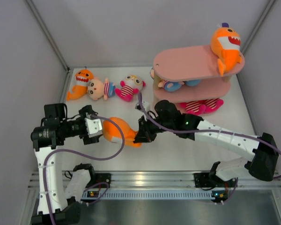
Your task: Place and organize the stuffed toys onto the shelf
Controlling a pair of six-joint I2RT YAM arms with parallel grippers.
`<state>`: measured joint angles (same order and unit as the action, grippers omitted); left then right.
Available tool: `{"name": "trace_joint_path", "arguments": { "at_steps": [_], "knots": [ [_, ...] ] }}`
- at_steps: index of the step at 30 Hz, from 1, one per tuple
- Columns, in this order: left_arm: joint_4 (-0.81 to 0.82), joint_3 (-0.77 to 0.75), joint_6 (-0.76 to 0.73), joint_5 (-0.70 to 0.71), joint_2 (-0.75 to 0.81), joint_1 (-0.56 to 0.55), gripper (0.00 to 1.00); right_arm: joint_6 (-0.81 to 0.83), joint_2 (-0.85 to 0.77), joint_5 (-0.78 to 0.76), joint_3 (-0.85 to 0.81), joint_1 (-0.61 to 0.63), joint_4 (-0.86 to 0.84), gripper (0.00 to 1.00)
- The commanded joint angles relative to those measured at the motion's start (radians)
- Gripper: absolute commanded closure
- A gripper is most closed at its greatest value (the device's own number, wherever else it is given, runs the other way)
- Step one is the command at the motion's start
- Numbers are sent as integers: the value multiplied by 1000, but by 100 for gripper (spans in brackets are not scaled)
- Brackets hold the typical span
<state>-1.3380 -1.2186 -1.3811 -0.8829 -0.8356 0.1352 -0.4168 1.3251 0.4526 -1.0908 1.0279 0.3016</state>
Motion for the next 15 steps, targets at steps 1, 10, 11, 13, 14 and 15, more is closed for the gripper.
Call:
{"name": "trace_joint_path", "arguments": {
  "at_steps": [1,10,11,13,14,15],
  "knots": [
    [-171,-4,-111,-7,-10,-11,2,-72,-1,98,0,-46,-150,100],
    [-171,-13,-179,-194,-63,-13,2,-120,59,189,-44,-80,-242,100],
    [-171,-19,-176,-224,-89,-11,2,-120,68,186,-49,-81,-237,100],
    [-171,-35,-167,-246,-108,-13,2,-125,82,195,-55,-80,-252,100],
    [-171,-35,-167,-261,-123,-14,2,-128,86,201,-57,-81,-260,100],
    [-171,-30,-168,-264,-129,-13,2,-131,92,201,-64,-80,-263,100]
  ]
}}
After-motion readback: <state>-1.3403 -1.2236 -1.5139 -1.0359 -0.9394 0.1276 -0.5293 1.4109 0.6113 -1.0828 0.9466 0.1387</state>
